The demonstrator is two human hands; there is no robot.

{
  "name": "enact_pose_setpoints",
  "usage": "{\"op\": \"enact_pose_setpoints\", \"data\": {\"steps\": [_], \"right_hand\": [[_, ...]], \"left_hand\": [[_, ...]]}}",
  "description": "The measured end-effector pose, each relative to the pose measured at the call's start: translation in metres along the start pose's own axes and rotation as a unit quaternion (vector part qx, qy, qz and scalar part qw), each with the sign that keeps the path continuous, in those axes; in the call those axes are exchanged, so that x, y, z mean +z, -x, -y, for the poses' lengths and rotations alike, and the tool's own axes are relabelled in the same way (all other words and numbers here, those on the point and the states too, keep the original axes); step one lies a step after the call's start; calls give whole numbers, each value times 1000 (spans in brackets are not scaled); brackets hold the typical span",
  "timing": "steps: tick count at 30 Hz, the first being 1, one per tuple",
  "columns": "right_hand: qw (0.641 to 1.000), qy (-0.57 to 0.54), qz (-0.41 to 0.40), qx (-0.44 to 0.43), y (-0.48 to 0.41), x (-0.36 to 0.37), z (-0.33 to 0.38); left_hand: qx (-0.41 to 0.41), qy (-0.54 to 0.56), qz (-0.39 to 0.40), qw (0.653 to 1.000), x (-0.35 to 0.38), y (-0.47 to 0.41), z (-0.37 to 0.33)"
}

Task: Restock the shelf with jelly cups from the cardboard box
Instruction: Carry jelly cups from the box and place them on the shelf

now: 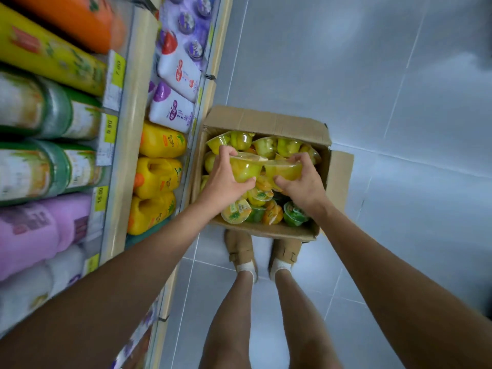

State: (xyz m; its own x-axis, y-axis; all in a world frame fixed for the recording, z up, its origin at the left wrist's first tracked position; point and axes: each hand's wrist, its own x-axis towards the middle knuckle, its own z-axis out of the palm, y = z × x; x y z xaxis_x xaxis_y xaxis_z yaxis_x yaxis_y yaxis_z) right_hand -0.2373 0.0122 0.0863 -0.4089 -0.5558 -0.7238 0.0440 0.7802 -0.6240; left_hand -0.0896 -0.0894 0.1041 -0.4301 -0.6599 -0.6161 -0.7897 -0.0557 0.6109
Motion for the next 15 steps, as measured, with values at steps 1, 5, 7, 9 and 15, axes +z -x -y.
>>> {"op": "enact_pose_setpoints", "data": {"steps": [1,5,7,9,15], "right_hand": [[1000,-8,-4,-4,16,-11,14],[1000,-25,-9,-12,62,-44,53],[999,-36,-20,-26,92,-64,77],[997,-54,-29,-36,121,-82,98],[992,-77,-69,-74,212,-127,150]], "left_hand": [[8,-4,6,1000,-9,13,-16],[24,-16,15,999,-41,53,-66],[33,-16,14,999,-59,78,-96],[30,-3,16,999,-75,103,-123],[26,69,1,997,-104,177,-193]]}}
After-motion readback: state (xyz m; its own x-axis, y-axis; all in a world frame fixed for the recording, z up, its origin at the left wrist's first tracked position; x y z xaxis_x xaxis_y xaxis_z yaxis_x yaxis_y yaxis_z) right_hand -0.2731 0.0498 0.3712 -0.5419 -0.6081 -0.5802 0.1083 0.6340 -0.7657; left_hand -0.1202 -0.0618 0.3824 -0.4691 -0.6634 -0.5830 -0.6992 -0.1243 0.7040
